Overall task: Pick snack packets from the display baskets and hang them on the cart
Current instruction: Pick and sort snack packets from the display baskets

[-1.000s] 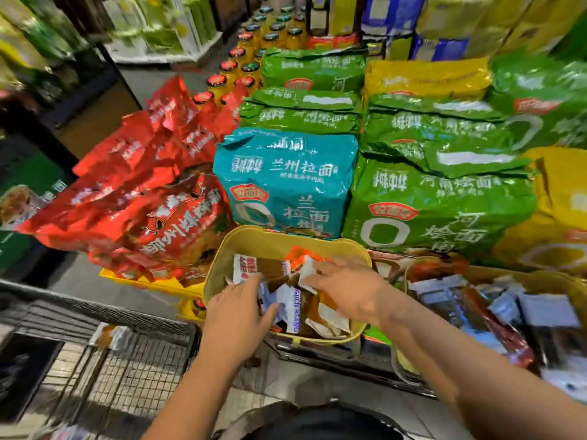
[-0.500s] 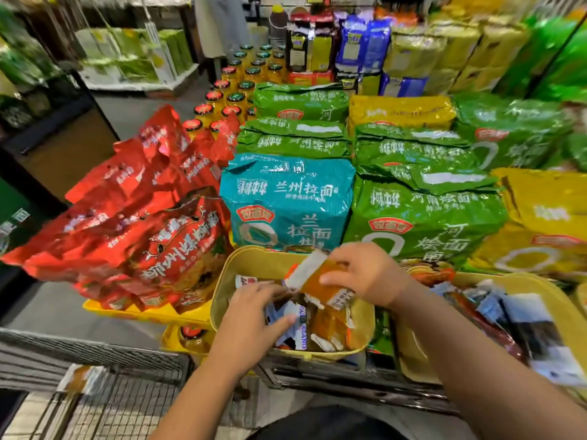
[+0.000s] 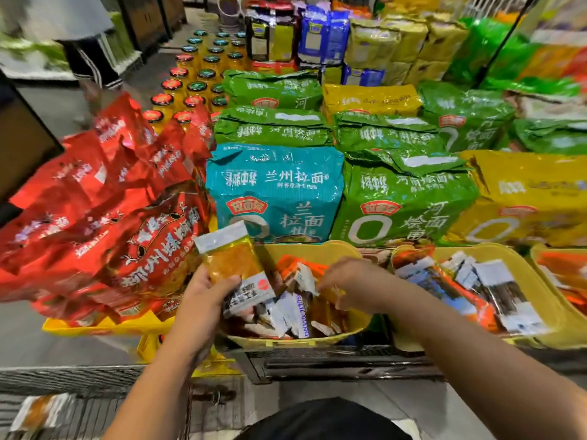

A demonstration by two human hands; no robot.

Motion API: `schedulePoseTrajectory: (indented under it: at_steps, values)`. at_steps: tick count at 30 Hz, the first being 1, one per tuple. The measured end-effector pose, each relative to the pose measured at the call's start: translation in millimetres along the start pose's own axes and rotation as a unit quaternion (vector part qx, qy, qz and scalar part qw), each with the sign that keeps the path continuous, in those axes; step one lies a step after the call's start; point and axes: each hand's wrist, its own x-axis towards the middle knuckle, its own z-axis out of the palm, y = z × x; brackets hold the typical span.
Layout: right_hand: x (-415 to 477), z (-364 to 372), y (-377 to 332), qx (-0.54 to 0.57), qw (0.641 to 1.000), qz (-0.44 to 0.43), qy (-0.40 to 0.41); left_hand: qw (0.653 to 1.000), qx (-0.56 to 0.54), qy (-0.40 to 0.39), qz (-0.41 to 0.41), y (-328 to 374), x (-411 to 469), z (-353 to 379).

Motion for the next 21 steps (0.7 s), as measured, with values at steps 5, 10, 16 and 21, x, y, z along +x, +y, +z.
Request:
schedulePoseTrajectory:
  at_steps: [5,10,16,21]
  values:
    - [15,0,-17,-0.054,0.995,-0.012,-0.082,1.0,0.0,-0.02,-0.008,-2,-5,-6]
    - [18,5,-20,-0.076,0.995,-0.042,-0.055,0.999,0.002,-0.034,-0.006,-2,-9,-8]
    - [24,6,-7,-0.01,0.991,-0.093,0.093,0.999,0.025,-0.043,0.0,0,-7,-8]
    - [1,-19,-2,0.325,0.92,-0.046,0.215,0.998,0.054,-0.029,0.029,0,3,-6]
